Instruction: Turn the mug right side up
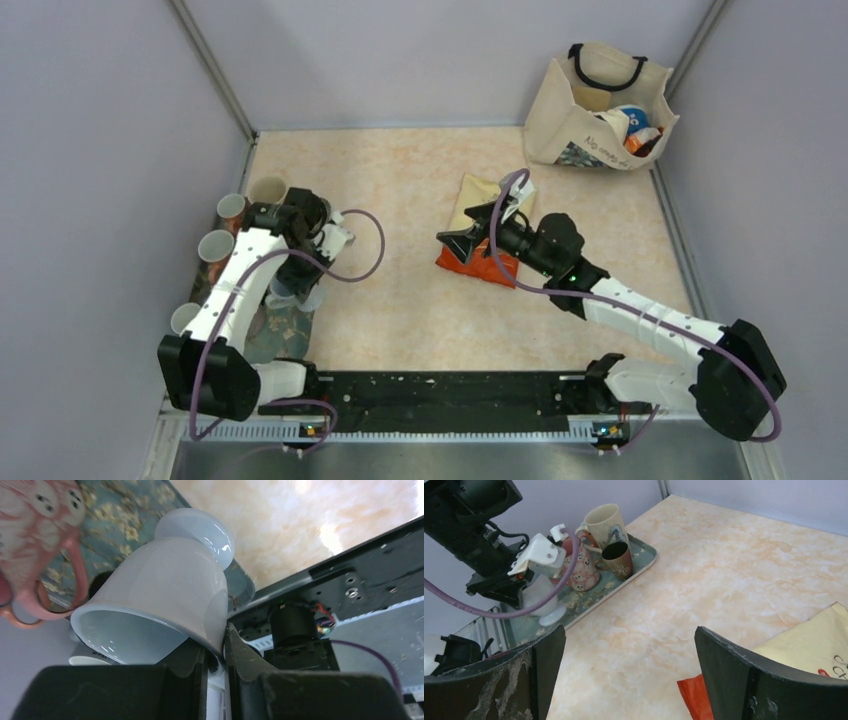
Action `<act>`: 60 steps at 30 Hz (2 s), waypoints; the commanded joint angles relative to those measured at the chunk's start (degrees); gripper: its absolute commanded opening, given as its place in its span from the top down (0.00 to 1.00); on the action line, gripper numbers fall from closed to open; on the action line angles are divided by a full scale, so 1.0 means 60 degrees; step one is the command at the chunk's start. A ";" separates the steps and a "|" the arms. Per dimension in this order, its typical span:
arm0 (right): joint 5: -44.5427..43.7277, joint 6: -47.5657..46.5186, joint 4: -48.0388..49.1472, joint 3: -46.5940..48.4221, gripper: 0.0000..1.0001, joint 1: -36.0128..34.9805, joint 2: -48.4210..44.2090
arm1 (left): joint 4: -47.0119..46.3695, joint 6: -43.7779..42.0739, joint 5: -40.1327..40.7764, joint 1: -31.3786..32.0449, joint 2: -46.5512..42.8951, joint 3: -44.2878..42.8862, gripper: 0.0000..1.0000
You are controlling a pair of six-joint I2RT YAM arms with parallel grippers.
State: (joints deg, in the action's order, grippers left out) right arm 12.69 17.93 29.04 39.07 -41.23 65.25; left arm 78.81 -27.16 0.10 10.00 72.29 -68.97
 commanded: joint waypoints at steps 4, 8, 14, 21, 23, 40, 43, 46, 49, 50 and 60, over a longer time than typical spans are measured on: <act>-0.0330 -0.0599 -0.0231 -0.0633 0.01 -0.0130 -0.0790 | -0.0692 -0.0264 0.1817 -0.0057 -0.0520 0.1600 1.00; -0.0364 -0.0944 -0.0467 -0.0702 0.01 -0.0130 -0.1074 | -0.1352 -0.0213 0.2621 -0.0298 -0.0262 0.2108 1.00; -0.0606 -0.1255 -0.0536 -0.0981 0.01 -0.0130 -0.1501 | -0.2153 -0.0328 0.2198 -0.0495 0.0153 0.2785 1.00; -0.0716 -0.1434 -0.0789 -0.1068 0.01 -0.0129 -0.1858 | -0.2282 -0.0374 0.1837 -0.0524 0.0167 0.3005 0.76; -0.0777 -0.1461 -0.0863 -0.1077 0.01 -0.0130 -0.1916 | -0.2159 -0.0371 0.1774 -0.0524 0.0026 0.2827 0.62; -0.6264 -0.1348 -0.4154 -0.1234 0.01 0.1381 -0.2995 | -0.4259 0.1092 -0.1157 -0.0161 -0.1576 -0.0418 0.23; -0.6498 -0.1379 -0.4084 -0.2053 0.01 0.2414 -0.3772 | -0.6235 0.1062 -0.0492 0.0443 -0.2382 0.0658 0.18; -0.6394 -0.1739 -0.3673 -0.2902 0.01 0.3308 -0.4245 | -0.8109 0.0961 0.0357 0.1108 -0.2992 0.1800 0.13; -0.6746 -0.2235 -0.2599 -0.3757 0.01 0.3590 -0.4377 | -0.9952 0.0955 0.0837 0.1440 -0.3222 0.3183 0.05; -0.6738 -0.2254 -0.2216 -0.3959 0.01 0.3633 -0.4383 | -1.0660 0.0991 0.1010 0.1523 -0.3292 0.3677 0.02; -0.6645 -0.2935 0.0006 -0.5567 0.01 0.3647 -0.4578 | -1.7438 0.2113 0.2339 0.1769 -0.3861 0.7693 0.01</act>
State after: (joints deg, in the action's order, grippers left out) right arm -25.96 2.07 21.06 7.16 -19.68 39.70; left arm -3.88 -19.16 11.27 20.40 51.46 -26.87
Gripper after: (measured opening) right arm 0.988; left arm 0.989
